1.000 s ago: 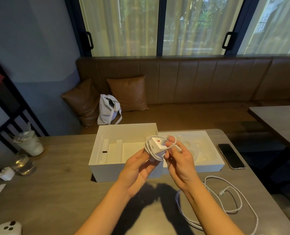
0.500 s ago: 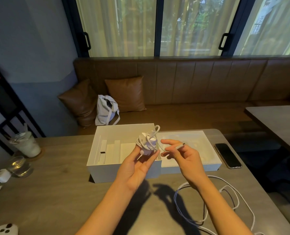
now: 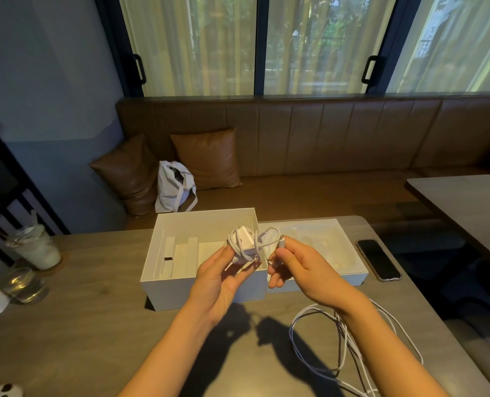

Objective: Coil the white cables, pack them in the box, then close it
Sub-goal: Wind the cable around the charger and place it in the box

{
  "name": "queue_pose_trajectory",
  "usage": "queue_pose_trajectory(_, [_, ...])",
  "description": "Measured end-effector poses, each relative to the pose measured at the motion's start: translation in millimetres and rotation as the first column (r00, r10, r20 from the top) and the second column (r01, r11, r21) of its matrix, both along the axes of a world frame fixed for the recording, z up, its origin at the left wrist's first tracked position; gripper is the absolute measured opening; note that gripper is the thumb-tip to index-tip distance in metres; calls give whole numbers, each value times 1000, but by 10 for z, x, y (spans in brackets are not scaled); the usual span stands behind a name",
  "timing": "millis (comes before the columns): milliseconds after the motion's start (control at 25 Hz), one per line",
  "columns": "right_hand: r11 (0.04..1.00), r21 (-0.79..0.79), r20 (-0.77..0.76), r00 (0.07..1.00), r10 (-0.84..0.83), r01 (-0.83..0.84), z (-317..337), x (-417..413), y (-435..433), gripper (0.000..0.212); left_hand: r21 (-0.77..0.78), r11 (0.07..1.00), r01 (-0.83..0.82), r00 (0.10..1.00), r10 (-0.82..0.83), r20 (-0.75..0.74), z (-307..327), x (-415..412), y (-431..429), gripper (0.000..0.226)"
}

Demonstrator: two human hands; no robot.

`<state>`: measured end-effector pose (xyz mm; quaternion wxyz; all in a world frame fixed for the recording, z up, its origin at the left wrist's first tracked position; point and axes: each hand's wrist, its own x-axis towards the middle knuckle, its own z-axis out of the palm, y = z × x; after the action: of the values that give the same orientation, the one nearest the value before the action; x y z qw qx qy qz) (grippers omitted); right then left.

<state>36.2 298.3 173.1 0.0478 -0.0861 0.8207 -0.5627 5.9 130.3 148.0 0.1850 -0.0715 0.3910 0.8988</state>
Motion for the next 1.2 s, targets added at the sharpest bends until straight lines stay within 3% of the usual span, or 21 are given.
queue_pose_trajectory(120, [999, 5, 11, 999, 35, -35, 28, 25, -34, 24, 74, 996, 41, 998, -44, 38, 8, 13, -6, 23])
queue_pose_trajectory(280, [988, 149, -44, 999, -30, 36, 7, 24, -49, 25, -130, 990, 64, 994, -74, -75, 27, -23, -12, 22])
queue_pose_trajectory(520, [951, -209, -26, 971, -237, 227, -74, -8, -39, 15, -310, 950, 32, 977, -96, -192, 30, -81, -45, 20])
queue_pose_trajectory(680, [906, -319, 47, 960, -277, 278, -114, -29, -29, 21, -389, 918, -81, 965, -25, -262, -69, -115, -24, 25])
queue_pose_trajectory(840, [920, -268, 6, 956, -295, 285, -138, -37, -72, 23, -460, 873, -161, 949, 10, -314, -142, -158, 1, 33])
queue_pose_trajectory(1080, [888, -300, -30, 927, -373, 348, -271, -187, -228, 63, -512, 828, -228, 934, 39, -354, -155, -294, 7, 30])
queue_pose_trajectory(1200, [950, -145, -47, 957, -285, 275, -374, -332, -206, 50, -547, 813, -199, 951, 25, -308, -252, -430, -54, 31])
